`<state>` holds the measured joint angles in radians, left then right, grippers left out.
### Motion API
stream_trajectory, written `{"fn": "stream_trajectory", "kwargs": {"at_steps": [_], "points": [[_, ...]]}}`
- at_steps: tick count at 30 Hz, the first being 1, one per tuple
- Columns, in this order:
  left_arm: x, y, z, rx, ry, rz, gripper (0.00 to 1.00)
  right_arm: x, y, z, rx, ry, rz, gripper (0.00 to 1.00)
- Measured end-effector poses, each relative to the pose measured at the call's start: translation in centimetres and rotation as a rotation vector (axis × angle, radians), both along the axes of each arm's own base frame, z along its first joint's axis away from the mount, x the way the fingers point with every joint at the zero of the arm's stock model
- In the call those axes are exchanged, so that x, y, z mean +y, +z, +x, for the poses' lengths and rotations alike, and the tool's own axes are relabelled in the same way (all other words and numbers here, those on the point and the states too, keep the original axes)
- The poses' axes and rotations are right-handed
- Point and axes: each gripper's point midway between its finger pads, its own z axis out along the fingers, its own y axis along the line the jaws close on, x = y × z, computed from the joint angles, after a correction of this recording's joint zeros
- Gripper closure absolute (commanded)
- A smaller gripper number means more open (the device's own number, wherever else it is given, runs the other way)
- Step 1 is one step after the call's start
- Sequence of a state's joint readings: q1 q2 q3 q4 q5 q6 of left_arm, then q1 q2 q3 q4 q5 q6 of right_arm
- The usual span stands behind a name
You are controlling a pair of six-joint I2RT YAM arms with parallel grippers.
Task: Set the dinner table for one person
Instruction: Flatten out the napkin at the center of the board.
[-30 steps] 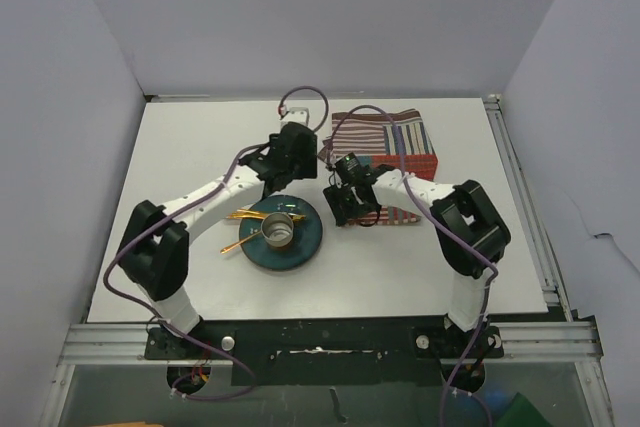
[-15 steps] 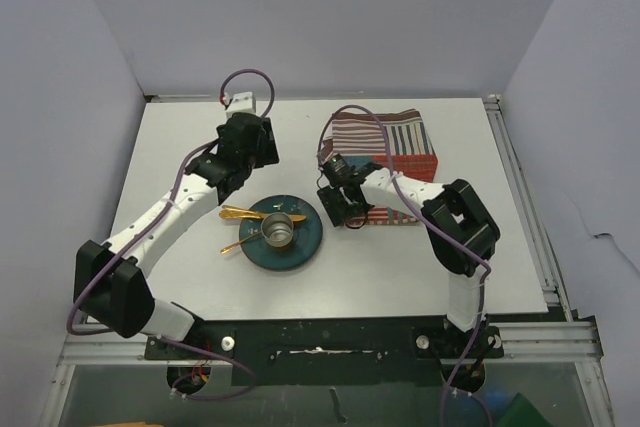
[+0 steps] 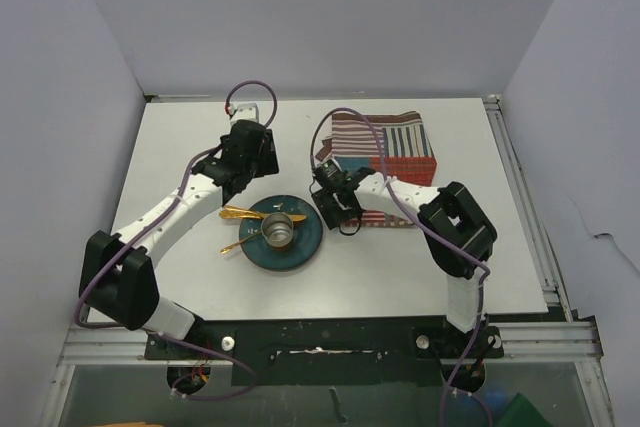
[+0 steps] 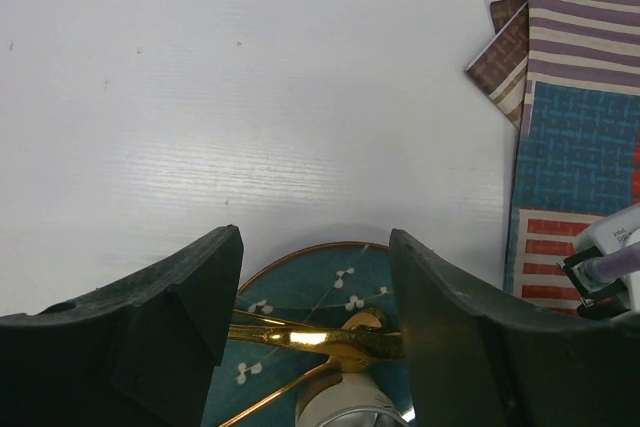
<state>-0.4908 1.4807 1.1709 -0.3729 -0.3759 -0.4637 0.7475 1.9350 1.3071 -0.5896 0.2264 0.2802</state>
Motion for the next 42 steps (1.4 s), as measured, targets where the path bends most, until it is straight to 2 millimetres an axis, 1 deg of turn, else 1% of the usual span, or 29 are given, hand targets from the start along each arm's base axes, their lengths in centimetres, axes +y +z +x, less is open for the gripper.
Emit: {"fn": "stream_trajectory", "kwargs": {"at_steps": [10, 15, 19, 25, 30, 36, 40, 42], "points": [[-0.4, -0.4, 0.0, 0.012, -0.014, -0.007, 0.40, 1.2, 0.2, -0.8, -0.002, 0.019, 0.014, 0.36], [-0.5, -1.3, 0.1, 0.033, -0.018, 0.001, 0.40, 1.3, 0.2, -1.4, 0.013, 0.029, 0.012, 0.36], [-0.5, -1.4, 0.1, 0.036, -0.019, 0.001, 0.40, 0.9, -0.1, -2.1, 0.012, 0.020, 0.021, 0.36], [-0.5, -1.4, 0.1, 0.036, -0.019, 0.001, 0.40, -1.0, -0.2, -4.2, 0.018, 0.005, 0.025, 0.36], [-0.6, -1.5, 0.1, 0.039, -0.024, -0.004, 0.39, -1.6, 0.0, -5.0, 0.023, 0.007, 0.017, 0.35], [-0.8, -1.7, 0.1, 0.042, -0.030, -0.007, 0.40, -1.4, 0.2, -4.9, 0.023, 0.017, 0.016, 0.35], [-0.8, -1.7, 0.1, 0.042, -0.029, -0.007, 0.40, -0.3, 0.5, -3.8, 0.011, 0.024, 0.024, 0.35], [-0.7, -1.7, 0.1, 0.042, -0.029, -0.007, 0.40, 0.2, 0.2, -3.4, 0.013, 0.032, 0.024, 0.34]]}}
